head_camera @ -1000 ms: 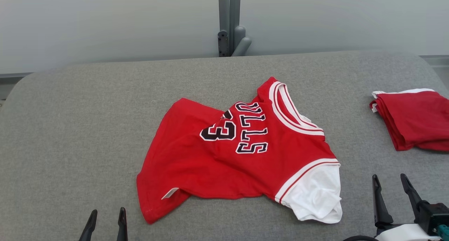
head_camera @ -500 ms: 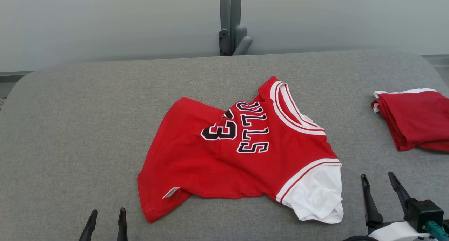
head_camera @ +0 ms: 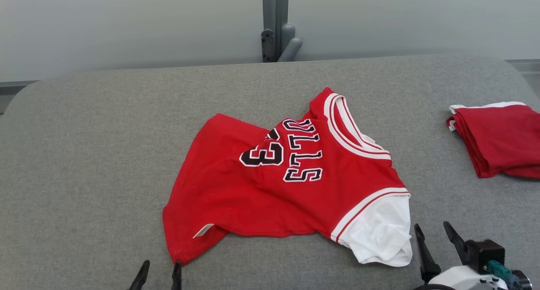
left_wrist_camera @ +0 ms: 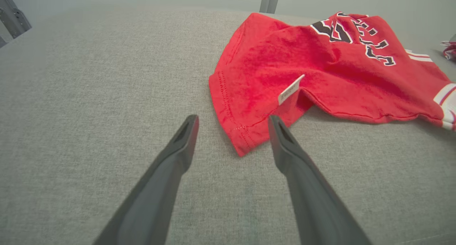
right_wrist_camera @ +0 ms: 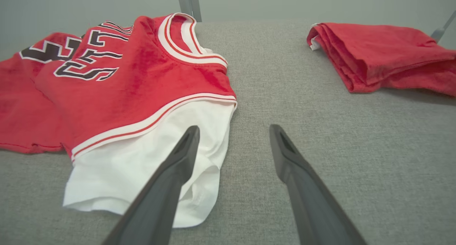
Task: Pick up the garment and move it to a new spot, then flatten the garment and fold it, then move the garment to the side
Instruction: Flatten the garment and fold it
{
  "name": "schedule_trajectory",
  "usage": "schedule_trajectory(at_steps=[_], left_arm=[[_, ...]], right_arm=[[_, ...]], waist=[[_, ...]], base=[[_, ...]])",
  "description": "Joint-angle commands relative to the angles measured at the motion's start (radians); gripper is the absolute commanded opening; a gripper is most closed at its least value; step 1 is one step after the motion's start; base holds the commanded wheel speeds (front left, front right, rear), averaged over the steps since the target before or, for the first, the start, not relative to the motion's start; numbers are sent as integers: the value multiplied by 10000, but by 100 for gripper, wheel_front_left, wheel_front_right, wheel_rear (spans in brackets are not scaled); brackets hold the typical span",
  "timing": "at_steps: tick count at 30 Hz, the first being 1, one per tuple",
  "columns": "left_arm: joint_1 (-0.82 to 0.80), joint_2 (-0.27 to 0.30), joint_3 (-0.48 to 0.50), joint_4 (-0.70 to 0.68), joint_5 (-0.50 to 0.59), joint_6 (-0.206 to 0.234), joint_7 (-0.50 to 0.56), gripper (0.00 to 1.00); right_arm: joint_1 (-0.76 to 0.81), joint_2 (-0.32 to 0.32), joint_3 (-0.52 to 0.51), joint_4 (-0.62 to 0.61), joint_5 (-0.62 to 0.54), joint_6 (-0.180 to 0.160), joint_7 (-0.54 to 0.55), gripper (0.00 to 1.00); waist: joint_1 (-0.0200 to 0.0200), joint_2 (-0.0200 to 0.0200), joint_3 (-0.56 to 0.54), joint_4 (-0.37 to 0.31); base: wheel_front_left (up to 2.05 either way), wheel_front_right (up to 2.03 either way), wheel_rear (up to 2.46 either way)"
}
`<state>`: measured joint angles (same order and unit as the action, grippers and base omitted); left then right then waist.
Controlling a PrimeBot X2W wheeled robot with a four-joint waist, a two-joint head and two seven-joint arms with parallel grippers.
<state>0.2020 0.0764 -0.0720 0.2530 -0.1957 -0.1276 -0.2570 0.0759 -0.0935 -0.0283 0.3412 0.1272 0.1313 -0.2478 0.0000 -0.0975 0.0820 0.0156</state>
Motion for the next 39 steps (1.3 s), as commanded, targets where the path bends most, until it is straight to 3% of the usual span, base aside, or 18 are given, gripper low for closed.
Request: schedule_trajectory(at_steps=[1, 9, 18, 39], left_arm=[[-335, 117, -254, 262, -195, -40, 27, 100], [-999, 262, -769, 749, -303, -40, 31, 100], [-1671, 402, -1045, 1619, -325, -6, 263, 100], [-2549, 532, -1434, 3493, -1148, -37, 26, 100]], right_arm=[[-371, -123, 301, 311, 296, -11, 164, 100], [-1081, -341, 1078, 1666, 786, -11, 815, 100], [-1704, -266, 1703, 2823, 1442, -11, 779, 100], [-2202, -398, 2485, 3814, 2082, -11, 306, 100]], waist=[[0, 0, 97, -112], [0, 0, 257, -204], [0, 0, 486, -88], [0, 0, 542, -213]], base=[[0, 0, 0], [0, 0, 0], [0, 0, 0], [0, 0, 0]])
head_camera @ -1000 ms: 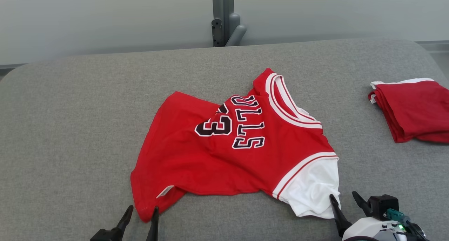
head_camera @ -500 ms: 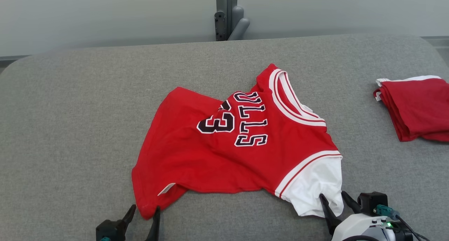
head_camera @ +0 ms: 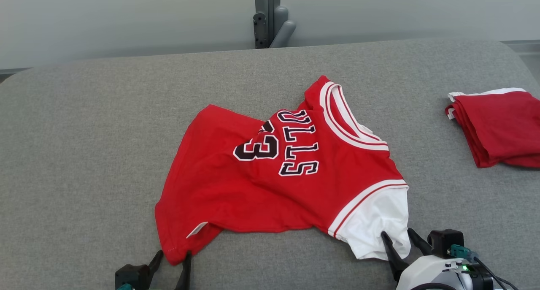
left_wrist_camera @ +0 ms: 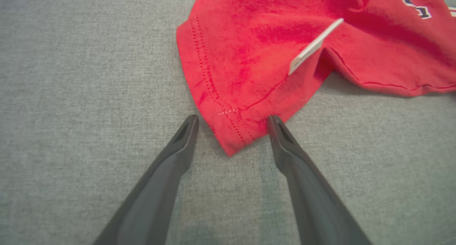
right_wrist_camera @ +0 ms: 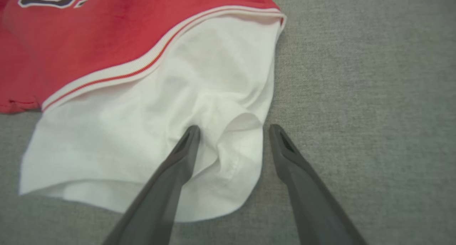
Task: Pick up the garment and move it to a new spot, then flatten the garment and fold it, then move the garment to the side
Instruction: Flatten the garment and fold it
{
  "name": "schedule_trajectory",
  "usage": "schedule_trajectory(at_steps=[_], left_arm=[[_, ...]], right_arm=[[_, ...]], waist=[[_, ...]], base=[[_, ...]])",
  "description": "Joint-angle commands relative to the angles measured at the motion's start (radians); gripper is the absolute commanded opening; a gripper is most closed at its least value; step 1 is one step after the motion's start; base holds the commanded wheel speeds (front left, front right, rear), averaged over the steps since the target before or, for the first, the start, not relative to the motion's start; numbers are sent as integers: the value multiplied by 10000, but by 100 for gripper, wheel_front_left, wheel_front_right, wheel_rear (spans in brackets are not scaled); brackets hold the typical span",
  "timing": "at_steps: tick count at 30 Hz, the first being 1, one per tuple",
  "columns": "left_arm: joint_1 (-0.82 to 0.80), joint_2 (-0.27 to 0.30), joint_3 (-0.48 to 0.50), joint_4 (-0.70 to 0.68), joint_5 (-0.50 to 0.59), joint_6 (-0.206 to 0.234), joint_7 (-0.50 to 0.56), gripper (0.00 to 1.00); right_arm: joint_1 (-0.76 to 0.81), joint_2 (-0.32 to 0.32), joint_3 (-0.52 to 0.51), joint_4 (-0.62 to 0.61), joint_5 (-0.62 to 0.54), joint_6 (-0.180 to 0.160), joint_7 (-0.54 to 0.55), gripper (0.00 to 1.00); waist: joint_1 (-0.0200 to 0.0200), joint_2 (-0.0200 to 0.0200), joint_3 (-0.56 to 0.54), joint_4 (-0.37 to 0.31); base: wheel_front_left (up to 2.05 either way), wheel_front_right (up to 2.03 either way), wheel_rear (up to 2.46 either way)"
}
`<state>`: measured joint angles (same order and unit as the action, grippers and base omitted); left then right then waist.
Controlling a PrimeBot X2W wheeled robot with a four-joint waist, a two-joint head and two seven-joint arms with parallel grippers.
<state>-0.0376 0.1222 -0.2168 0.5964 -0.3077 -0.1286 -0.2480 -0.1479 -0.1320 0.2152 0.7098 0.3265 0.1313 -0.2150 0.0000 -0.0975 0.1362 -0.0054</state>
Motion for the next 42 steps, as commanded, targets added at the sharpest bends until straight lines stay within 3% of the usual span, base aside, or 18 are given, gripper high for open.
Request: schedule_trajectory(at_steps=[1, 2, 3, 4, 7, 8, 14, 17, 23, 27, 33, 37, 42], left_arm=[[-178, 74, -4, 107, -79, -28, -76, 100], [-201, 77, -39, 147, -109, -28, -89, 100], [-227, 75, -76, 188, -143, -27, -104, 88], [-253, 74, -120, 227, -184, -28, -90, 53], [-355, 69, -240, 267, -310, -29, -122, 12], [-370, 75, -309, 258, -362, -29, -136, 0], [-367, 193, -555, -113, -826, -30, -172, 0], [-246, 390, -445, -1048, -1487, -30, -180, 0], [371, 1375, -168, -4873, -2934, -30, 589, 0], [596, 1932, 230, -8063, -3636, 95, 1558, 0], [-651, 2346, 461, -11281, -4065, 624, 3139, 0], [-2844, 2646, 678, -11393, -4245, 788, 4108, 0], [-6533, 2763, 427, -9163, -3955, 615, 4925, 0]], right_arm=[[13, -14, 70, 161, 102, -11, -15, 100], [-10, -19, 94, 188, 113, -11, -14, 89], [-28, -26, 113, 217, 134, -11, -35, 84], [-36, -19, 135, 244, 161, -11, -52, 75], [-63, -26, 230, 335, 233, -11, -68, 25], [-70, -35, 286, 353, 260, -11, -76, 2], [-236, -109, 390, 109, 800, -13, -156, 0], [-371, -299, 57, -802, 1840, -13, -183, 0], [73, -1609, -1176, -4899, 4316, -11, 635, 0], [327, -2153, -2473, -7885, 5144, -10, 1761, 0], [-573, -1806, -3862, -11065, 5809, -5, 3986, 0], [-2281, -1702, -4578, -11420, 5224, -5, 5482, 0], [-5567, -1408, -4651, -10027, 3849, -5, 6836, 0]], waist=[[0, 0, 3, -8], [0, 0, 5, -13], [0, 0, 3, -16], [0, 0, -2, -20], [0, 0, -36, -20], [0, 0, -54, -21], [0, 0, -98, -89], [0, 0, -45, -174], [0, 0, 71, -376], [0, 0, 219, -518], [0, 0, 758, -597], [0, 0, 1544, -480], [0, 0, 3039, -352]], base=[[0, 0, 0], [0, 0, 0], [0, 0, 0], [0, 0, 0], [0, 0, 0], [0, 0, 0], [0, 0, 0], [0, 0, 0], [0, 0, 0], [0, 0, 0], [0, 0, 0], [0, 0, 0], [0, 0, 0]])
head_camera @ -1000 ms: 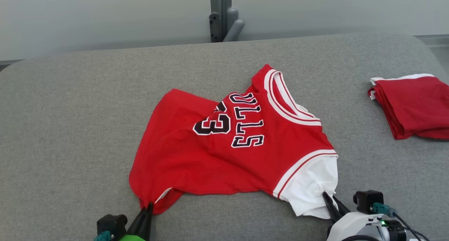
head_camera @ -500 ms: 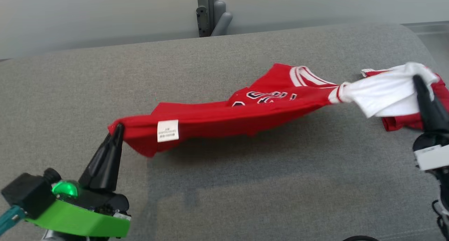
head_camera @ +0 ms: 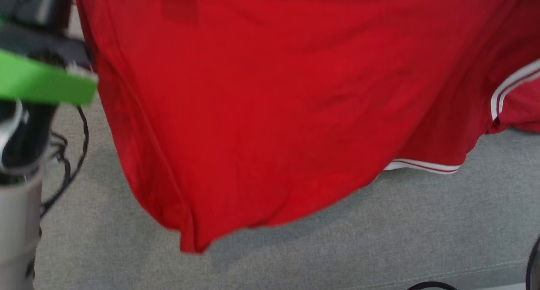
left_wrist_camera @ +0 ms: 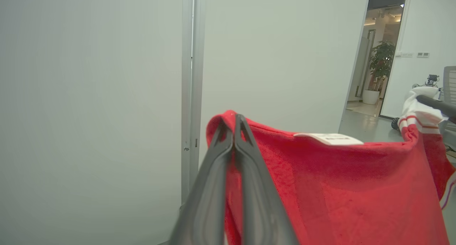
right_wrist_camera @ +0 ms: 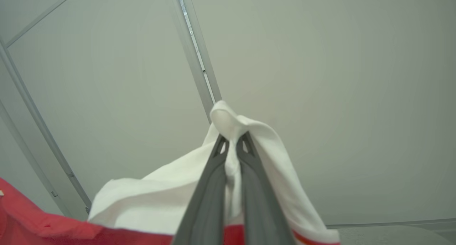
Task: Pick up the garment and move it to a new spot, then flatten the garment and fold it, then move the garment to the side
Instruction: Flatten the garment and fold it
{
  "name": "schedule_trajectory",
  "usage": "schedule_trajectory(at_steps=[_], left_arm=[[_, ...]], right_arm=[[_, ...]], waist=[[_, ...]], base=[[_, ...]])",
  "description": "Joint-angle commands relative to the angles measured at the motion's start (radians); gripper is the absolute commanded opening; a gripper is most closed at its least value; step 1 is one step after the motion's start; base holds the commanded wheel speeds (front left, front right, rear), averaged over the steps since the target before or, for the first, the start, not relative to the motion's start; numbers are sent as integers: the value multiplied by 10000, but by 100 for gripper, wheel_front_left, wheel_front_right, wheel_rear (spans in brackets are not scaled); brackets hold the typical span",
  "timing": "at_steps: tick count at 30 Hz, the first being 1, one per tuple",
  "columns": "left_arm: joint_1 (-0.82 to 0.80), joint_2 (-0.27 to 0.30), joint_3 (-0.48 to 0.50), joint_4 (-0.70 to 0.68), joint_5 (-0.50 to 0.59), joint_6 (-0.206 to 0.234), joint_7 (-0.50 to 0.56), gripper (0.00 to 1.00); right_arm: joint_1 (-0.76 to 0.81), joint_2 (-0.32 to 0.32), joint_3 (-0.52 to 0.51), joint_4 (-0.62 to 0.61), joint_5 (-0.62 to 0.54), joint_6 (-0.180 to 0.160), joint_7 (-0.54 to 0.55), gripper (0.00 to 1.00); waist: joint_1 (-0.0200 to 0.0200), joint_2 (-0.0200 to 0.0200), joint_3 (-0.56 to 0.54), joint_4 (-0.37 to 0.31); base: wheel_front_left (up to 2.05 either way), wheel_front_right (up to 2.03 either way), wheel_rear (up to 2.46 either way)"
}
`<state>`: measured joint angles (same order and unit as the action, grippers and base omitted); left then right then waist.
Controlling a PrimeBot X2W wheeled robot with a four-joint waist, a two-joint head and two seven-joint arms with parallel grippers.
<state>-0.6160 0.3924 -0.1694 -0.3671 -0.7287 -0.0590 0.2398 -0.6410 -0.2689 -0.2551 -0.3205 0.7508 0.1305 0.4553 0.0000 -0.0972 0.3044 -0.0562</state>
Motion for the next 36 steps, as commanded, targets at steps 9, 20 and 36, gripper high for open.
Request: schedule_trajectory(at_steps=[9, 20, 36], left_arm=[[-7487, -238, -1227, 7097, 2913, -497, -2109, 0], [-8533, -637, -1677, 10293, 3816, -650, -5058, 0], [986, -325, -287, 6486, 3122, -698, -5036, 0]], right_arm=[[-7117, 1407, 713, 5565, -3908, 2, -1509, 0], [-7915, 2005, 1899, 8489, -3554, 2, -4808, 0], [1223, 43, 4407, 7072, -57, -7, -6260, 0]], waist=[[0, -2, 3672, 95], [0, -2, 4329, -122], [0, -2, 1868, 14]], base=[[0, 0, 0], [0, 0, 0], [0, 0, 0]])
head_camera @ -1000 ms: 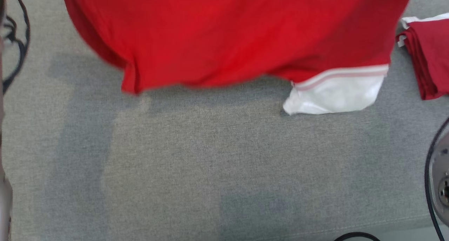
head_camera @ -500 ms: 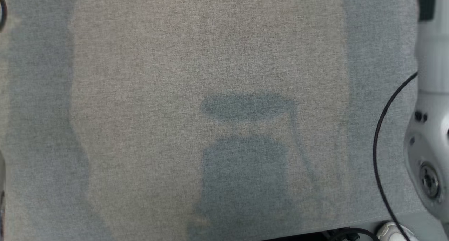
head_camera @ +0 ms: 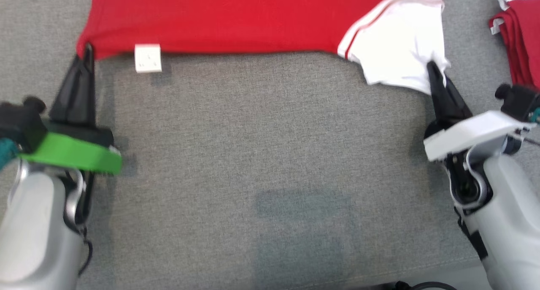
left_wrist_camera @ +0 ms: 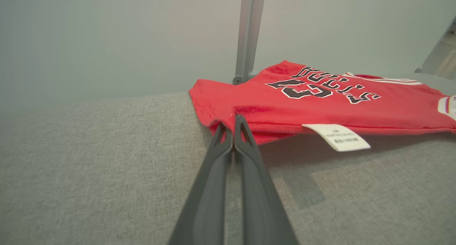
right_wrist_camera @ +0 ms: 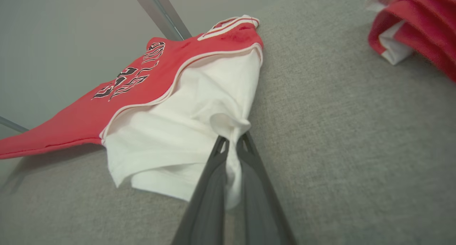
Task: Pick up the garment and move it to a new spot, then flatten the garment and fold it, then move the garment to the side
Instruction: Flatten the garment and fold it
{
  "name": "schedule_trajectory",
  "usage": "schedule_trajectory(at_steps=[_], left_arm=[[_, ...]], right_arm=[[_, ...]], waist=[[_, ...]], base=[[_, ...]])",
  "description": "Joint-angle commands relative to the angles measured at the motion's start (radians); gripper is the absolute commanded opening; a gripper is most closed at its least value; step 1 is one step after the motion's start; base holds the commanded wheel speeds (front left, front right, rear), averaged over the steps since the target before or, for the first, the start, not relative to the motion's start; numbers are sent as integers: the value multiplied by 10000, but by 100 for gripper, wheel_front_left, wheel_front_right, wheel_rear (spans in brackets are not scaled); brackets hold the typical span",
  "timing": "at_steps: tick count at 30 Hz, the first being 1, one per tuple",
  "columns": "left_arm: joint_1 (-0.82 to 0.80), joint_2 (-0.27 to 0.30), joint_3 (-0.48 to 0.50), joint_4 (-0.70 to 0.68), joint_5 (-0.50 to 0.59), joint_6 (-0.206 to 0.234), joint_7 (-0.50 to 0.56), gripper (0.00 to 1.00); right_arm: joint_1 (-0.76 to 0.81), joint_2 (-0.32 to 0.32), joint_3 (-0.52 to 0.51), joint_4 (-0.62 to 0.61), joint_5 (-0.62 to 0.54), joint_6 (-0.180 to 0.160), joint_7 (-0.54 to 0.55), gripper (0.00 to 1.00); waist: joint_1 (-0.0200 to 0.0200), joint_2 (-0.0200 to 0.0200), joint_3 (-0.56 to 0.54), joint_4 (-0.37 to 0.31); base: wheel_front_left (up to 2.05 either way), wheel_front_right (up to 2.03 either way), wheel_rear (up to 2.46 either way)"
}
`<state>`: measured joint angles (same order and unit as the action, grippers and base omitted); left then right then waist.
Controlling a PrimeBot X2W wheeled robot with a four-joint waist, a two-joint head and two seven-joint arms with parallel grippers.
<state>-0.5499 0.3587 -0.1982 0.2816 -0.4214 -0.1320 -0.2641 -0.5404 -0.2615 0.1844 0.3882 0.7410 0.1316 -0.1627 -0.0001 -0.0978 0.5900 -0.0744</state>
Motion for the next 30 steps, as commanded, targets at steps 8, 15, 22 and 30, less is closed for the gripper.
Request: schedule_trajectory(at_steps=[8, 15, 22, 30], left_arm=[[4712, -781, 409, -1900, 1128, 562, 2, 0], [7188, -1875, 403, -2913, 1275, 1130, 0, 0], [7637, -2104, 155, -3468, 913, 998, 317, 0], [6306, -1757, 258, -4342, 268, 723, 1846, 0]], right_arm=[[2820, -556, 46, -445, 228, -18, -149, 0], [4998, -480, -838, -750, 681, -18, -423, 0], [5507, -305, -1336, -1938, 941, -18, 101, 0], [3615, -186, -1691, -2792, 520, -11, 2106, 0]], waist=[[1, 3, -2186, 30], [1, 3, -2551, 482], [1, 3, -2243, 453], [1, 3, -1758, 409]], base=[[0, 0, 0], [0, 0, 0], [0, 0, 0], [0, 0, 0]])
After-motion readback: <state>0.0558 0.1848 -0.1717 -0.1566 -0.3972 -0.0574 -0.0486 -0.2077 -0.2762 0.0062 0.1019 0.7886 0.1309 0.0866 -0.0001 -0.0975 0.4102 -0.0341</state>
